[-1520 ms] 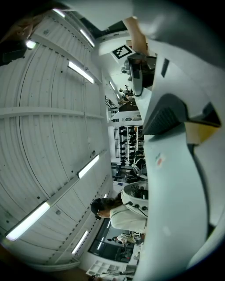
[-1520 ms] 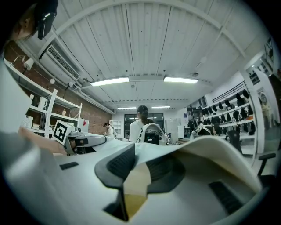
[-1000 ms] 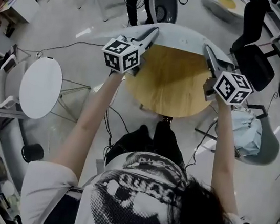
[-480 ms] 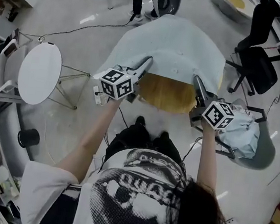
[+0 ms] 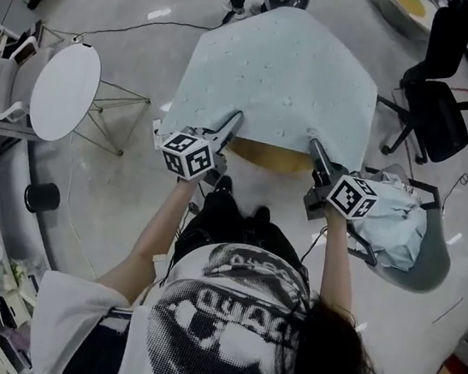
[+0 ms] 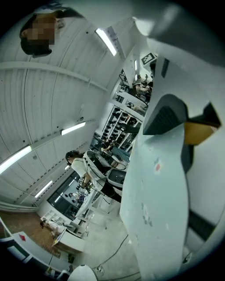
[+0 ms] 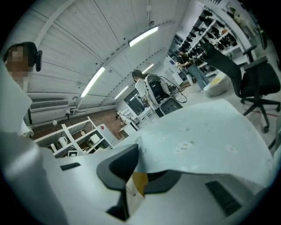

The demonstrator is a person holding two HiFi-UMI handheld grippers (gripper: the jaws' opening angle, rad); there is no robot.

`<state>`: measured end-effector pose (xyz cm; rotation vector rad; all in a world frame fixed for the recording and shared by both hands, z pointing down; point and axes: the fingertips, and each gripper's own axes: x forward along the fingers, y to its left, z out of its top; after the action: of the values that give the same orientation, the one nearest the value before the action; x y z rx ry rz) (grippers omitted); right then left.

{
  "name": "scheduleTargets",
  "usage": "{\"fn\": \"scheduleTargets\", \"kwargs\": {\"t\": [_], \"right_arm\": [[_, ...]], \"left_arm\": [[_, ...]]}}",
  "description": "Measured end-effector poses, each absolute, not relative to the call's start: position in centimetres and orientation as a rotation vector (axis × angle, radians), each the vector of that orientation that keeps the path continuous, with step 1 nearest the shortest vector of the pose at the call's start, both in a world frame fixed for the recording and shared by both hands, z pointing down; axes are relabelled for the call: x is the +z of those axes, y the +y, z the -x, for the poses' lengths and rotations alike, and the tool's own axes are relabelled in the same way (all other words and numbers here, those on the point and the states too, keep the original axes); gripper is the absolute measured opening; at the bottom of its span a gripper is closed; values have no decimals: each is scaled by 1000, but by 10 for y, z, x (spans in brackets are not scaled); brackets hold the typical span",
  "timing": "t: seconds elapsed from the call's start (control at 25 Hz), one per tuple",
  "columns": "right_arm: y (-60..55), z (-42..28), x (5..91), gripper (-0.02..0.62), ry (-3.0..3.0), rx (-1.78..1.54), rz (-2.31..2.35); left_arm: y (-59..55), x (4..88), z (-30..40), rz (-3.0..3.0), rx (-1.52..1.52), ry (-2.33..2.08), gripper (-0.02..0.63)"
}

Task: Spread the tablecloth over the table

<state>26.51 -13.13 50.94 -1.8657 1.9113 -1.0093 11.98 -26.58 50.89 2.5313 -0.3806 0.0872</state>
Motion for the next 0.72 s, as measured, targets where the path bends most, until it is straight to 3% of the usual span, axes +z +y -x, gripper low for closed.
{"fn": "scheduleTargets", "kwargs": {"t": [0.72], "right_arm": [[-64, -260, 622, 34, 1902, -1407, 1731]], "left_arm": [[-178, 627, -97, -2350, 315, -661, 71]]}}
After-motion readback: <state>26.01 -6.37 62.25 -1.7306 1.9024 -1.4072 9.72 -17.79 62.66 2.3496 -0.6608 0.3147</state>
